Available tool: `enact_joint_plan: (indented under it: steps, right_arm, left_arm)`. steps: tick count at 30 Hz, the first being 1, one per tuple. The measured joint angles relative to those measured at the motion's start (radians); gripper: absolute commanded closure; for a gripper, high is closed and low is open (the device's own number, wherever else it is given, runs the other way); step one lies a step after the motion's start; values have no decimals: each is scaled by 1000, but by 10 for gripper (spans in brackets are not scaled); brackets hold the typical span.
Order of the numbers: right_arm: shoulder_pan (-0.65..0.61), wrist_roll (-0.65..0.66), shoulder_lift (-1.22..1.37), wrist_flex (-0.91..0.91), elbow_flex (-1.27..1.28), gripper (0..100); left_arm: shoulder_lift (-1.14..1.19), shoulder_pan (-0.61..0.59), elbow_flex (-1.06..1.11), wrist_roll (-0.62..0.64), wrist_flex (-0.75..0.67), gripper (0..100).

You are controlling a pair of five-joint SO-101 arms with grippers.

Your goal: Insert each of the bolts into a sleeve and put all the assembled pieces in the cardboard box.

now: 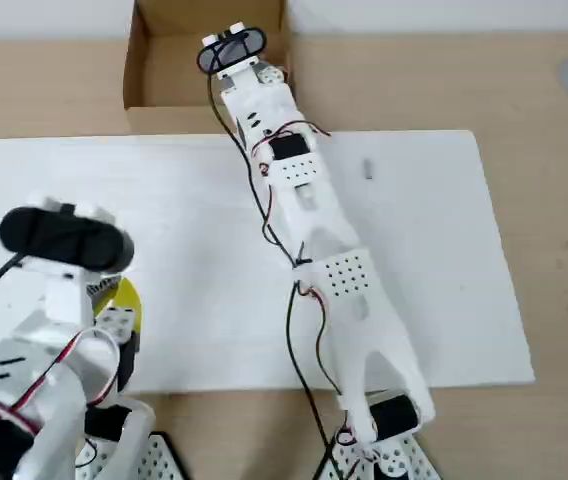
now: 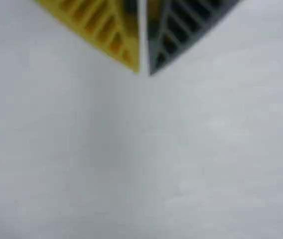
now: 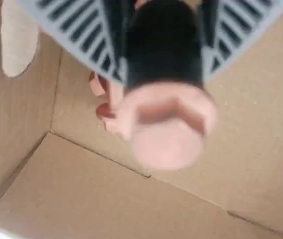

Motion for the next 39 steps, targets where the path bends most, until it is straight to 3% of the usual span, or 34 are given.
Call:
enact_joint_plan:
  steps: [11,15,17,29,33,39]
  right_arm:
    - [-77,-31,2,304,-253,822]
    - [-77,-112,-18,485,-284,917]
    - [-77,-153,-64,591,-284,995]
    - [-77,-209,-509,1178,-285,988]
    - [-77,-215,-588,1379,-285,988]
    - [-41,-282,-802,1407,-279,989]
  left_arm:
    - [-126,0,40,0,-15,991]
    - [-137,0,40,0,-15,991]
    - [-137,0,40,0,-15,991]
    - [-137,-6,58,0,-41,994]
    - [-135,-92,110,0,-63,992]
    - [-135,-236,203,0,-83,991]
